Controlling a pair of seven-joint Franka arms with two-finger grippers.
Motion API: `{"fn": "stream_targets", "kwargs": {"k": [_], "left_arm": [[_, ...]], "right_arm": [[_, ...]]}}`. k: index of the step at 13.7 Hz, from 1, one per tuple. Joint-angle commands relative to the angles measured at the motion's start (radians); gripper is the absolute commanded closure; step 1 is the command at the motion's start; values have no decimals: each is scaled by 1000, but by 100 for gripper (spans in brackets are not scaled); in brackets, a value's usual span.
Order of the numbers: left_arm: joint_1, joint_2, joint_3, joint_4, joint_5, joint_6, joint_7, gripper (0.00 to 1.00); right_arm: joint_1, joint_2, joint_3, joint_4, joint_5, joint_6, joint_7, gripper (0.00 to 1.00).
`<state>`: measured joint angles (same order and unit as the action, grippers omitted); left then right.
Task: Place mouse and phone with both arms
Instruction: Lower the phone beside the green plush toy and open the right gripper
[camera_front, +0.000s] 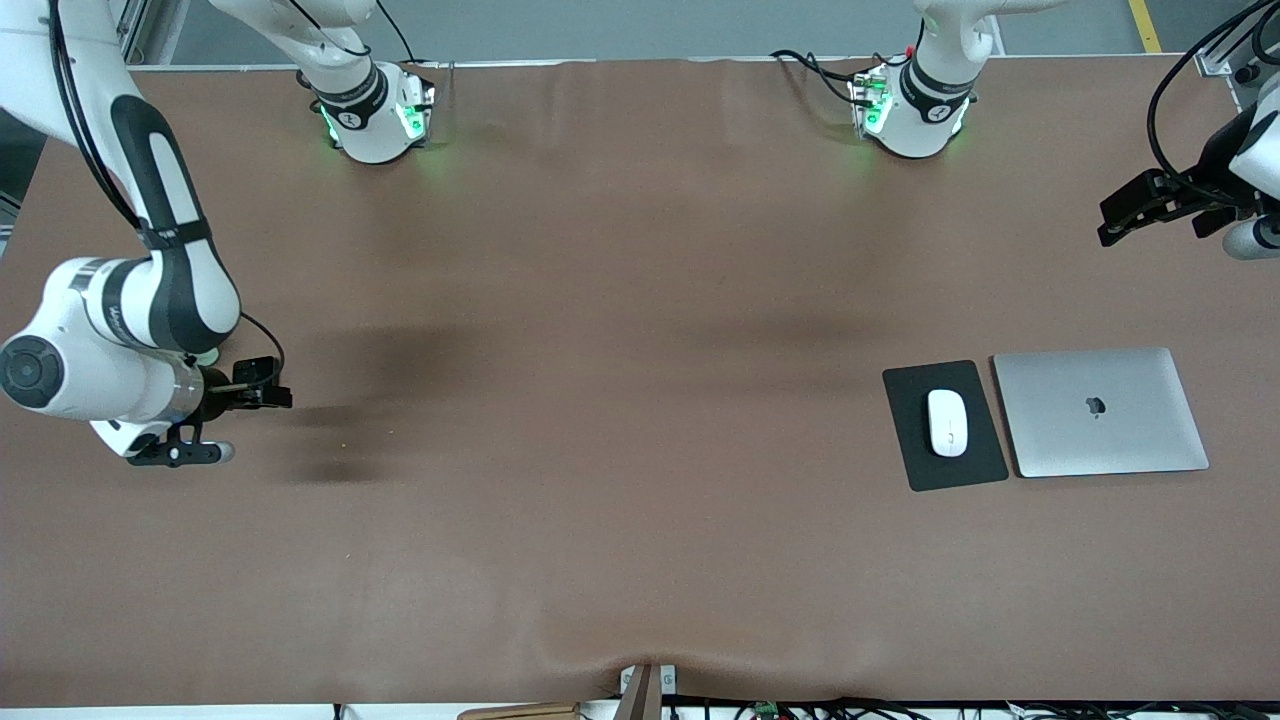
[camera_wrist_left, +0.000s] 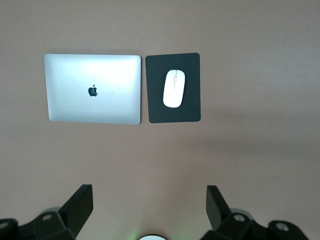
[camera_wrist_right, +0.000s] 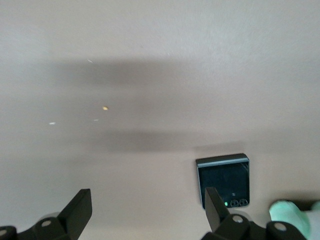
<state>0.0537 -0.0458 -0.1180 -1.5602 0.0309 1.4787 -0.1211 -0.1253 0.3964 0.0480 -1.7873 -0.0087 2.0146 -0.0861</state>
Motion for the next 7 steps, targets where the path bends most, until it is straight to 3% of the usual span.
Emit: {"fn": "stream_targets", "kwargs": {"k": [1,4,7], "left_arm": [[1,-32,4,-26,-38,5,-3,0],[1,-29,8,-23,-42,3,-3,0],[0,-26,8,-18,-42,3,-3,0]], "right_arm": [[35,-115,0,3,-14,-72,66,0],[96,-218,1,43,-7,-227,179,0],[160,-313,4,43,4,-264,194,0]]}}
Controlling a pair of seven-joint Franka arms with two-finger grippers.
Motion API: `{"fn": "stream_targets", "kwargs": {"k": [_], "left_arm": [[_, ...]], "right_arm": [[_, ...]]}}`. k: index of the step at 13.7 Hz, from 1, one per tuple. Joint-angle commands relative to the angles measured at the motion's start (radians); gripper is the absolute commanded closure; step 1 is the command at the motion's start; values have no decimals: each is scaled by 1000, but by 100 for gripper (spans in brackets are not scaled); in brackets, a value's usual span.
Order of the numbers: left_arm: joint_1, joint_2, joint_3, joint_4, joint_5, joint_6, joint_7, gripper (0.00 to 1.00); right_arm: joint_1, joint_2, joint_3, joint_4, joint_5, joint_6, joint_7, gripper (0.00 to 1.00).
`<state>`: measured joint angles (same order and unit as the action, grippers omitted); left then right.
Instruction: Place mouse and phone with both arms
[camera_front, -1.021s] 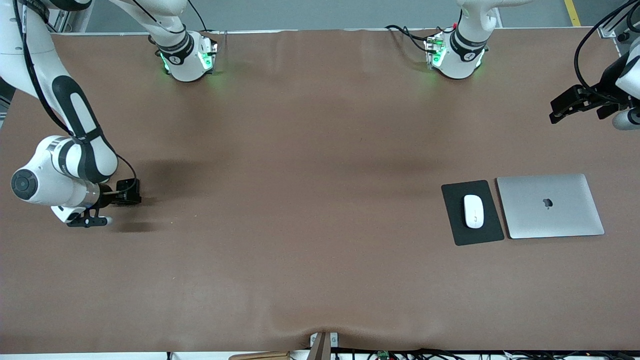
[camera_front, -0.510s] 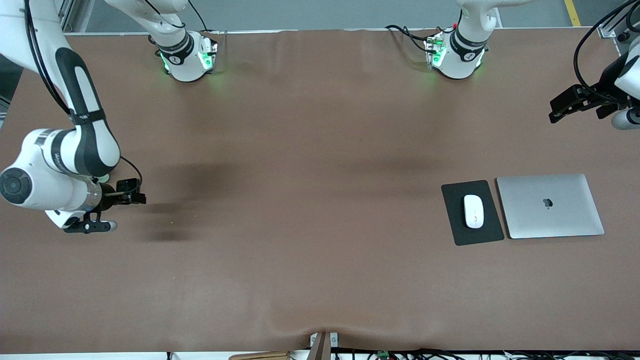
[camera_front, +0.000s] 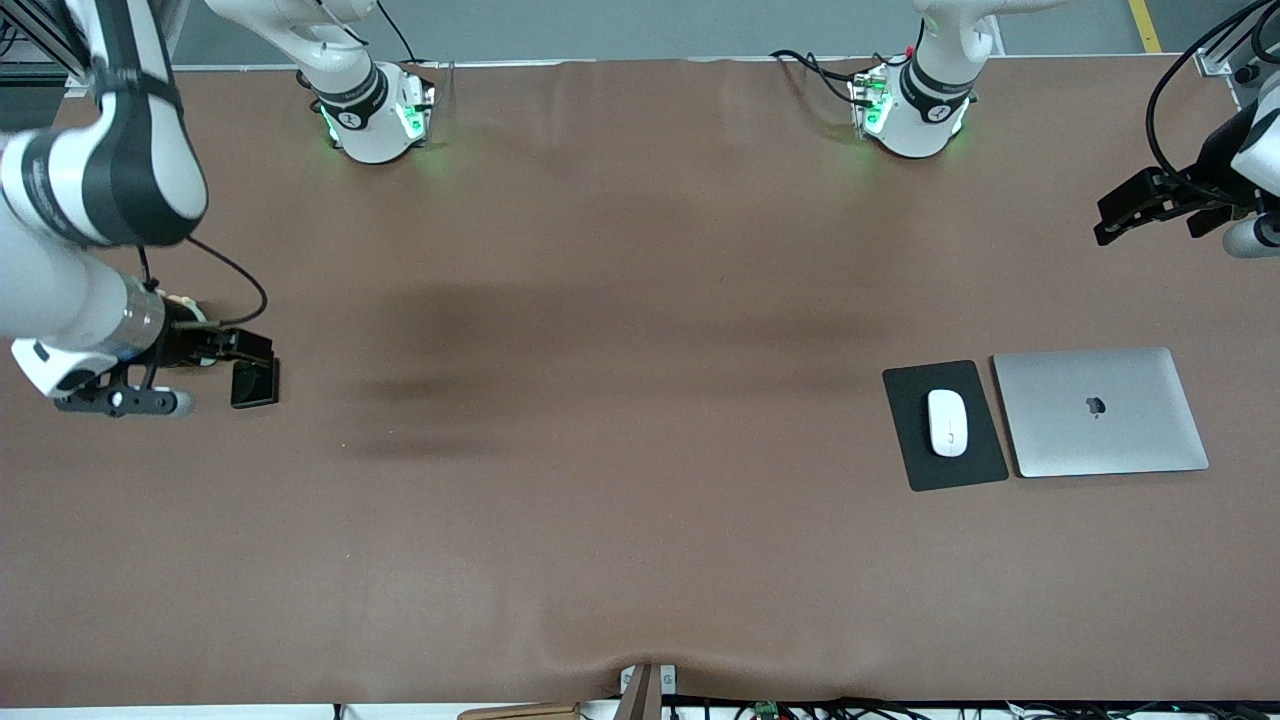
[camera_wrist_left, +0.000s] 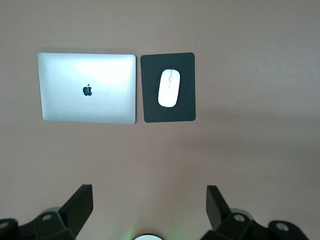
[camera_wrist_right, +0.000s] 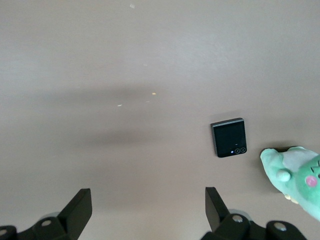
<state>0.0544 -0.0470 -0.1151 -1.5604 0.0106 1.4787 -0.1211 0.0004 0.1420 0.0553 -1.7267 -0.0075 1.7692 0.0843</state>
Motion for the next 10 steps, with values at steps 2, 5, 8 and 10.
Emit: {"fn": "stream_targets", "kwargs": {"k": [2,5,8,10], "left_arm": [[-1,-25,6,-13,-21,3,0,0],[-1,-16,6,16,-21,3,-2,0],[1,-13,9,20,-21,3,9,0],[-1,-14,9,20,-21,2,5,0]], "right_arm": [[58,-93,-3,-14,9,-24,20,0],[52,-93,-9,70,7,-100,11,0],[40,-96,-20,145,6,-213,3,0],[41,-99,-55,200,6,-275,-50,0]]}}
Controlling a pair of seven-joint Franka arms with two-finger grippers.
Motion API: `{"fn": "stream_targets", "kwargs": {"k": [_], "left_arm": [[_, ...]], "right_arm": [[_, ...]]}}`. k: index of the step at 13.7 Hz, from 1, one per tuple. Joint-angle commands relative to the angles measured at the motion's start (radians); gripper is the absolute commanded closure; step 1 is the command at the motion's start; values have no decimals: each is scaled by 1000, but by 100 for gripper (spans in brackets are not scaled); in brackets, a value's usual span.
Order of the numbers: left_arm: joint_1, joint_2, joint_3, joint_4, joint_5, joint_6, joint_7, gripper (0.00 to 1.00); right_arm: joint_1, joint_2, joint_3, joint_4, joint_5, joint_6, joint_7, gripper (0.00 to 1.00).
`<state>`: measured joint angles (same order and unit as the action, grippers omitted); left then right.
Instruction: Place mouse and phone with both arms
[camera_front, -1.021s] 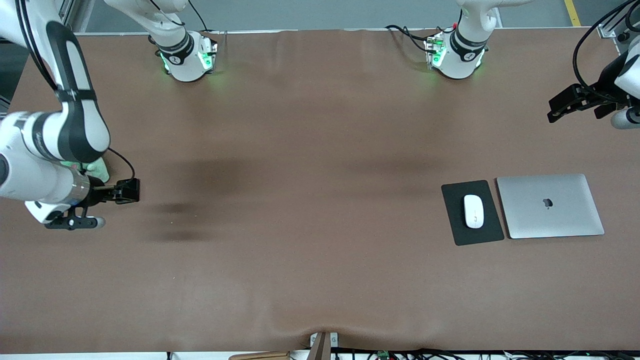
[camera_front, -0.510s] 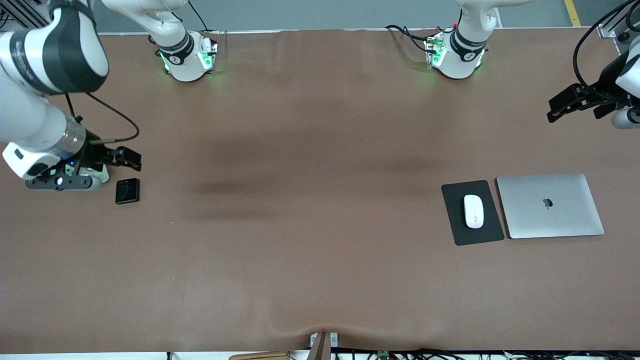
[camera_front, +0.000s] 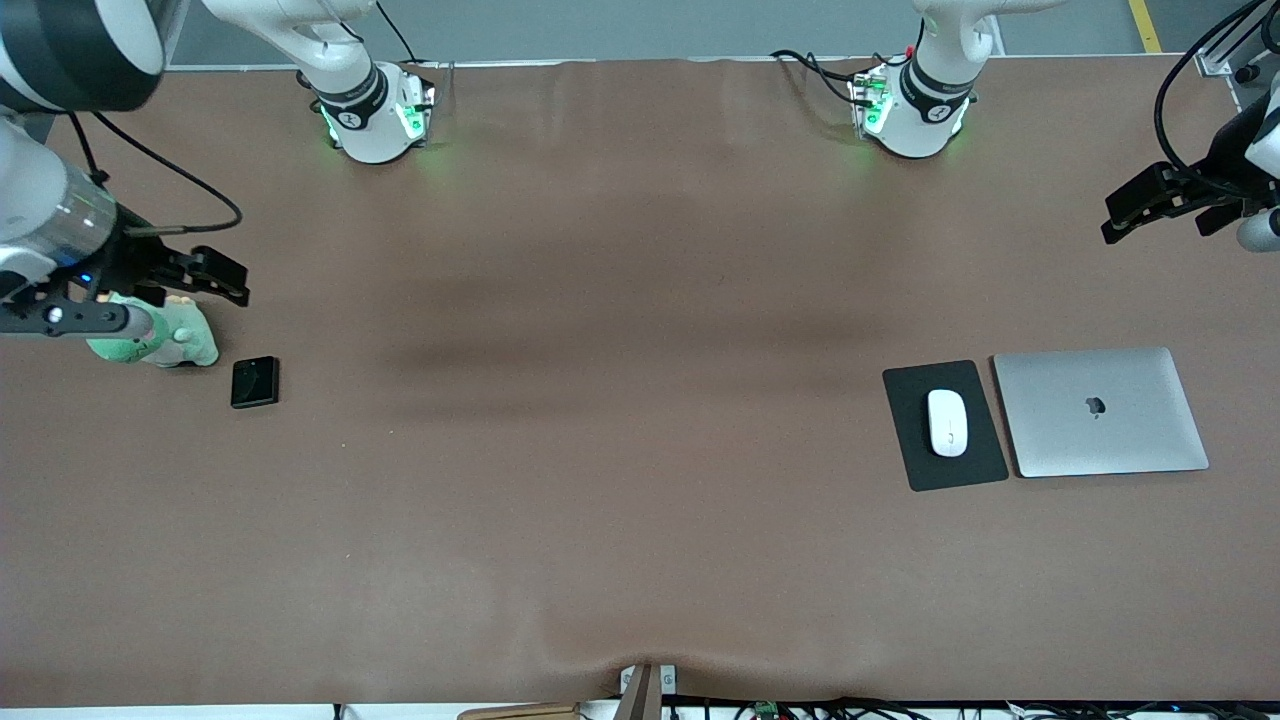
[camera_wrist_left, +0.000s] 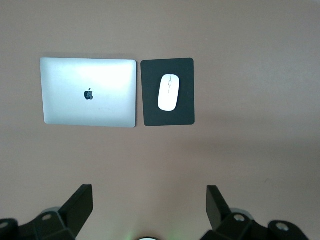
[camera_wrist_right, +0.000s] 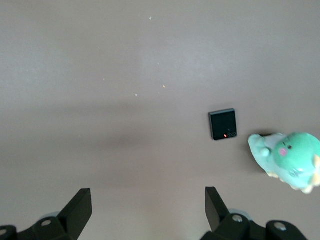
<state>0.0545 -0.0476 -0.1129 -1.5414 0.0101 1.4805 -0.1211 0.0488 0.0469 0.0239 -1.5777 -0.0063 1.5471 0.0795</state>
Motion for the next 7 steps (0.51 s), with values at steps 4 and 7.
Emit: {"fn": "stream_targets", "kwargs": {"k": [4,7], "left_arm": [[-1,-14,6,1,-21,-8,5,0],[-1,-15,1,1,-21,-11,5,0]], "right_arm": [[-20,-41,-38,33,8,-70,-56,0],[-59,-70,-36,-18,61,-41,-56,0]]}}
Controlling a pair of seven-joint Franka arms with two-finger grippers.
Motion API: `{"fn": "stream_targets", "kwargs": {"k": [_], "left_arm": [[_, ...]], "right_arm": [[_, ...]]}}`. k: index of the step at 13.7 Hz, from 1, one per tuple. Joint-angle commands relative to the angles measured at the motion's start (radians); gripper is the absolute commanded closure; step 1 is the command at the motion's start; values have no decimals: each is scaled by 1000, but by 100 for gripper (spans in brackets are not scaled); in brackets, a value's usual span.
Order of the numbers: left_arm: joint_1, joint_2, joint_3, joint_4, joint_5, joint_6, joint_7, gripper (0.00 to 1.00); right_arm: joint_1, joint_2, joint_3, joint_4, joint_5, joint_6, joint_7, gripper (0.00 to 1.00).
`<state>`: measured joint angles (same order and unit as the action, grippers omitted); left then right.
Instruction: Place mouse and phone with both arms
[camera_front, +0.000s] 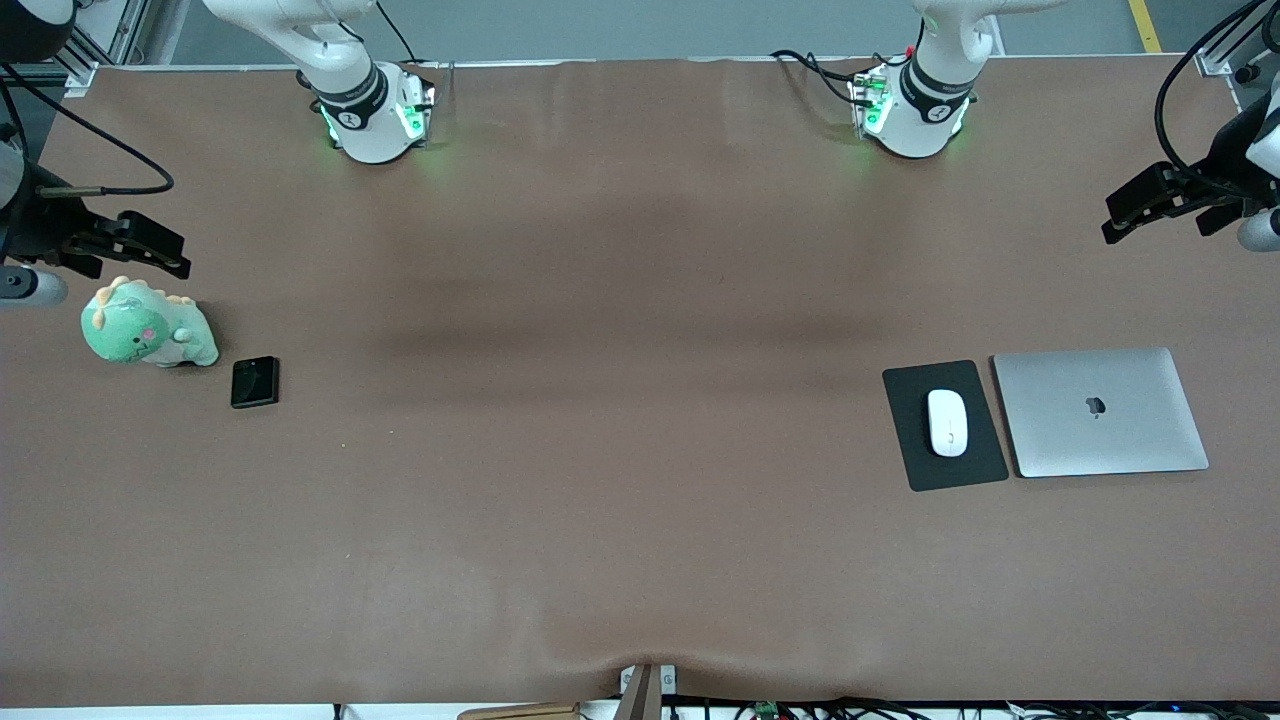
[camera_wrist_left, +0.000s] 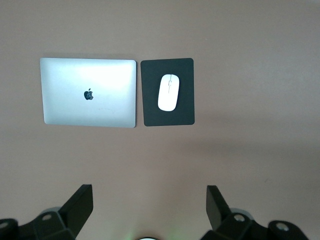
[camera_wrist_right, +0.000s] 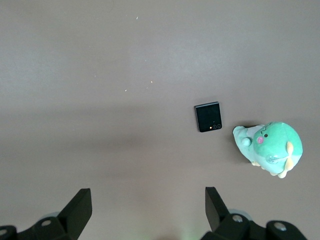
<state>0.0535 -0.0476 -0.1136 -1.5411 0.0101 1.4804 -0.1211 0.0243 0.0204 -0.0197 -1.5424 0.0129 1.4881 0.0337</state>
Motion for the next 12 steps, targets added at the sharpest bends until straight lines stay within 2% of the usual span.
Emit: {"fn": "stream_targets", "kwargs": {"k": [1,12], "left_arm": [[0,-15,3,1,-21,-11,6,0],[0,-14,5,2,-21,-20,9,0]], "right_arm": [[-38,-45,7,-57,44,18,-11,0],[-40,-43,7,-51,28,4,-11,0]]}}
